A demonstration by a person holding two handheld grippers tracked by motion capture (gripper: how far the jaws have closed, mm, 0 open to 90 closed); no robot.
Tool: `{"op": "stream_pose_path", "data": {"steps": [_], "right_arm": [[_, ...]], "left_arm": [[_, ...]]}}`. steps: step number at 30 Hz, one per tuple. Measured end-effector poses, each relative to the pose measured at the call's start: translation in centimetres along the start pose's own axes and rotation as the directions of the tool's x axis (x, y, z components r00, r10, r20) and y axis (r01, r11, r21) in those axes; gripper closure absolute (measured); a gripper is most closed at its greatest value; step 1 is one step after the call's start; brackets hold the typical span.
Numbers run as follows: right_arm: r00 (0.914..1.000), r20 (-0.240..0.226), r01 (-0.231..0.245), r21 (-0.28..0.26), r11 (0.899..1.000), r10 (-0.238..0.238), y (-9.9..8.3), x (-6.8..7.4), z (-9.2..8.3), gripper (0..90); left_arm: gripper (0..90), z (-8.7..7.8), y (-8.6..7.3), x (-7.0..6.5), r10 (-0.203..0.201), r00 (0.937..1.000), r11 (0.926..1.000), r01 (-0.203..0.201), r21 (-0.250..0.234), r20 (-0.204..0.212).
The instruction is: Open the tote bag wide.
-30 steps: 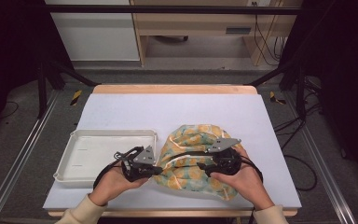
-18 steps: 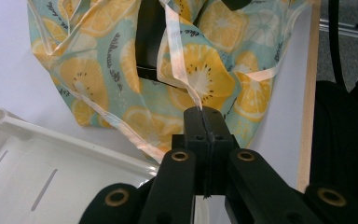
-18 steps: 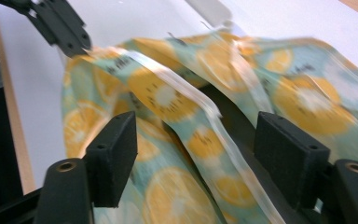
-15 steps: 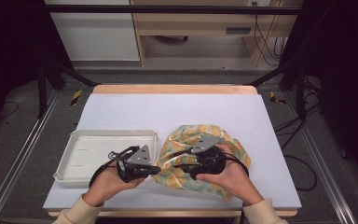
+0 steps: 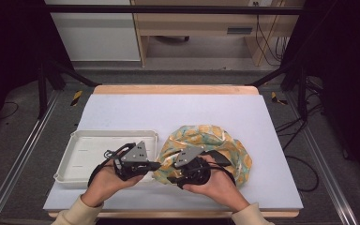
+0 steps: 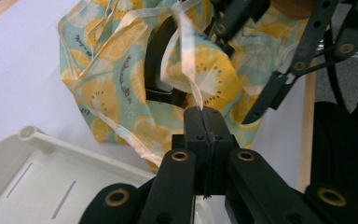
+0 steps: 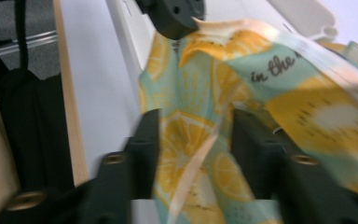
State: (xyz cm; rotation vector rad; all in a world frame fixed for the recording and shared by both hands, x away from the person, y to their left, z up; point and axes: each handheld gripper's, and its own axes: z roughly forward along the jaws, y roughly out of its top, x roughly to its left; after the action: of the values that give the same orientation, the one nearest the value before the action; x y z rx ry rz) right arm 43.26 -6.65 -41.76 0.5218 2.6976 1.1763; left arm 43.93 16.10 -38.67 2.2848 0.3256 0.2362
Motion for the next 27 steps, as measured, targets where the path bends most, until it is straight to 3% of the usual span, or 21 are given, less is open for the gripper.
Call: {"op": "stream_pose_path", "data": {"steps": [2,3,4,5,7,9,10,12,13,15,16,17,18,19,21,22,24,25,26,27], "right_arm": [[1.0000,0.007,0.006,-0.017,1.000,-0.005,-0.2,0.4,-0.2,73.8],[1.0000,0.007,0.006,-0.017,1.000,-0.005,-0.2,0.4,-0.2,73.8],[0.9998,0.019,0.005,-0.034,0.999,-0.004,-0.6,0.9,-0.6,82.3],[0.9998,0.019,0.005,-0.034,0.999,-0.004,-0.6,0.9,-0.6,82.3],[0.9988,0.049,0.006,-0.033,0.999,-0.004,-1.7,1.7,-0.9,85.8],[0.9984,0.057,0.007,-0.033,0.999,-0.005,-2.0,1.9,-0.9,86.3],[0.9976,0.069,0.004,-0.044,0.999,-0.001,-2.6,2.2,-0.9,86.9],[0.9961,0.088,0.005,-0.042,0.999,-0.002,-2.9,2.4,-0.8,87.1],[0.9961,0.088,0.005,-0.042,0.999,-0.002,-2.9,2.4,-0.8,87.1],[0.9956,0.093,0.003,-0.048,0.999,0.001,-3.3,2.4,-0.7,87.0],[0.9956,0.093,0.006,-0.056,0.998,-0.001,-3.3,2.4,-0.7,87.1],[0.9958,0.092,0.004,-0.057,0.998,0.002,-3.4,2.4,-0.8,87.1],[0.9958,0.092,0.002,-0.062,0.998,0.004,-3.4,2.4,-0.8,87.1],[0.9958,0.091,0.007,-0.065,0.998,-0.001,-3.4,2.4,-0.8,87.2],[0.9962,0.087,0.013,-0.069,0.998,-0.007,-3.4,2.4,-0.8,87.3],[0.9964,0.085,0.016,-0.072,0.997,-0.010,-3.3,2.5,-0.8,87.6],[0.9972,0.070,0.031,-0.071,0.997,-0.026,-3.2,2.7,-0.6,89.0],[0.9972,0.070,0.031,-0.071,0.997,-0.026,-3.2,2.7,-0.6,89.0],[0.9973,0.059,0.048,-0.070,0.996,-0.044,-3.1,2.9,-0.3,89.9],[0.9975,0.053,0.052,-0.068,0.996,-0.048,-3.0,3.1,-0.2,89.9]], "left_arm": [[90.0,-0.1,0.0,0.1,-0.009,0.9999,0.9998,0.009,-0.017,0.011],[90.0,-0.1,0.0,0.1,-0.009,0.9999,0.9998,0.009,-0.017,0.011],[84.4,-0.2,0.0,0.2,-0.024,0.9997,0.9990,0.025,-0.036,0.006],[84.4,-0.3,0.1,0.3,-0.032,0.9995,0.9986,0.032,-0.043,-0.007],[72.9,-0.8,0.6,1.0,-0.062,0.9965,0.9941,0.057,-0.092,-0.055],[70.5,-0.7,0.9,1.4,-0.076,0.9947,0.9919,0.068,-0.108,-0.070],[61.8,0.3,1.6,1.9,-0.094,0.9911,0.9898,0.083,-0.116,-0.094],[51.6,1.9,2.4,2.5,-0.087,0.9903,0.9943,0.080,-0.070,-0.108],[48.4,1.9,2.4,2.5,-0.087,0.9903,0.9943,0.080,-0.070,-0.108],[41.6,4.5,3.4,3.3,-0.042,0.9928,0.9985,0.046,0.032,-0.113],[38.9,4.5,3.4,3.3,-0.042,0.9928,0.9985,0.046,0.032,-0.113],[38.6,5.8,3.7,3.7,-0.028,0.9936,0.9964,0.037,0.076,-0.110],[39.0,5.8,3.7,3.7,-0.028,0.9936,0.9964,0.037,0.076,-0.110],[43.0,6.8,3.9,4.2,-0.023,0.9914,0.9932,0.037,0.110,-0.128],[56.3,7.2,4.0,4.4,-0.014,0.9892,0.9916,0.032,0.125,-0.146],[56.3,7.5,4.1,4.8,-0.020,0.9875,0.9886,0.043,0.144,-0.156],[78.9,8.1,4.6,5.7,-0.063,0.9824,0.9860,0.089,0.141,-0.176],[82.9,8.1,4.6,5.7,-0.063,0.9824,0.9860,0.089,0.141,-0.176],[86.2,8.2,5.0,6.3,-0.076,0.9767,0.9868,0.103,0.126,-0.201],[87.3,8.2,5.0,6.3,-0.076,0.9767,0.9868,0.103,0.126,-0.201]]}}
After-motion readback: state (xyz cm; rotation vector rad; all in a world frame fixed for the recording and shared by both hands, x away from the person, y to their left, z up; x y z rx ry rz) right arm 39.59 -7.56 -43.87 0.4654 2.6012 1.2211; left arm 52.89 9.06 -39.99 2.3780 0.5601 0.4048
